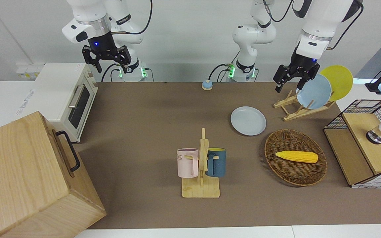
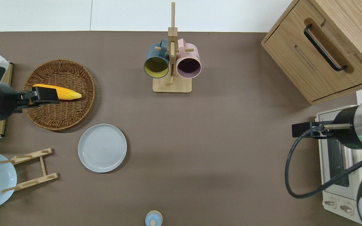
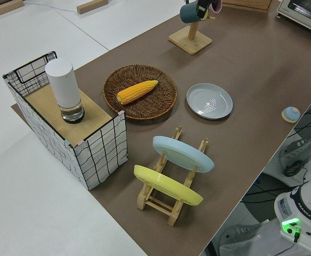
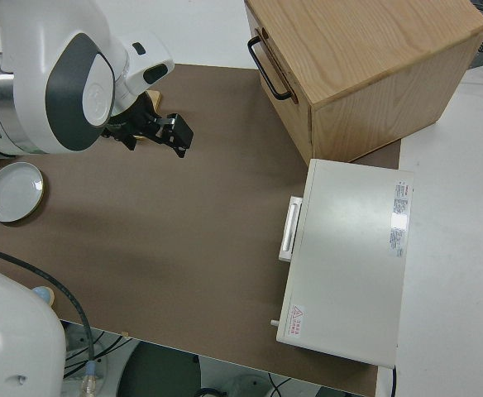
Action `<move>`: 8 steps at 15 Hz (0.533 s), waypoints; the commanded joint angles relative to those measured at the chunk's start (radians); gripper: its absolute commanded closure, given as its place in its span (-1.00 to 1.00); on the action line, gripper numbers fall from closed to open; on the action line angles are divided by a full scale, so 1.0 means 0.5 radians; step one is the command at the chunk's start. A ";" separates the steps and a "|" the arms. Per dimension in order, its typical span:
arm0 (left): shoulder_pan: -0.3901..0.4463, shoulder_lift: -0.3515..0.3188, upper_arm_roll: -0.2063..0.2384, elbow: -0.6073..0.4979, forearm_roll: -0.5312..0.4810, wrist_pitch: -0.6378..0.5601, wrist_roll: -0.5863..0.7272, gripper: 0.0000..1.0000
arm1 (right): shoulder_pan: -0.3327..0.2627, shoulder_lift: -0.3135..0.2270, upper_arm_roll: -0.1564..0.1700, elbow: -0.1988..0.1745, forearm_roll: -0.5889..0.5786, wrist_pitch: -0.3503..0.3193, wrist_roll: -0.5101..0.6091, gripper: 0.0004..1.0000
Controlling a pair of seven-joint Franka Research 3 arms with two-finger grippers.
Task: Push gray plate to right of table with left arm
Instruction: 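Move the left gripper from the basket down toward the gray plate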
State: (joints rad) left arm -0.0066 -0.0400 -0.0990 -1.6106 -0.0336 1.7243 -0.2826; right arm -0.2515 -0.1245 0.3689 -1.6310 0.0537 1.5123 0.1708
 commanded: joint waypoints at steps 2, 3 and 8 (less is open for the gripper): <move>-0.002 -0.021 -0.007 0.009 0.024 -0.098 0.016 -0.98 | -0.049 -0.055 0.029 -0.054 0.043 0.000 0.020 -0.99; -0.002 -0.021 -0.007 0.009 0.024 -0.114 0.016 -0.98 | -0.049 -0.055 0.029 -0.054 0.043 0.000 0.020 -0.99; -0.002 -0.021 -0.007 0.009 0.018 -0.147 0.019 -0.98 | -0.049 -0.055 0.029 -0.054 0.043 0.000 0.020 -0.99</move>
State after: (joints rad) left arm -0.0067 -0.0423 -0.1002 -1.6106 -0.0336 1.6891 -0.2825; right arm -0.2515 -0.1245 0.3689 -1.6310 0.0537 1.5123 0.1708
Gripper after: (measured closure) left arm 0.004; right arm 0.004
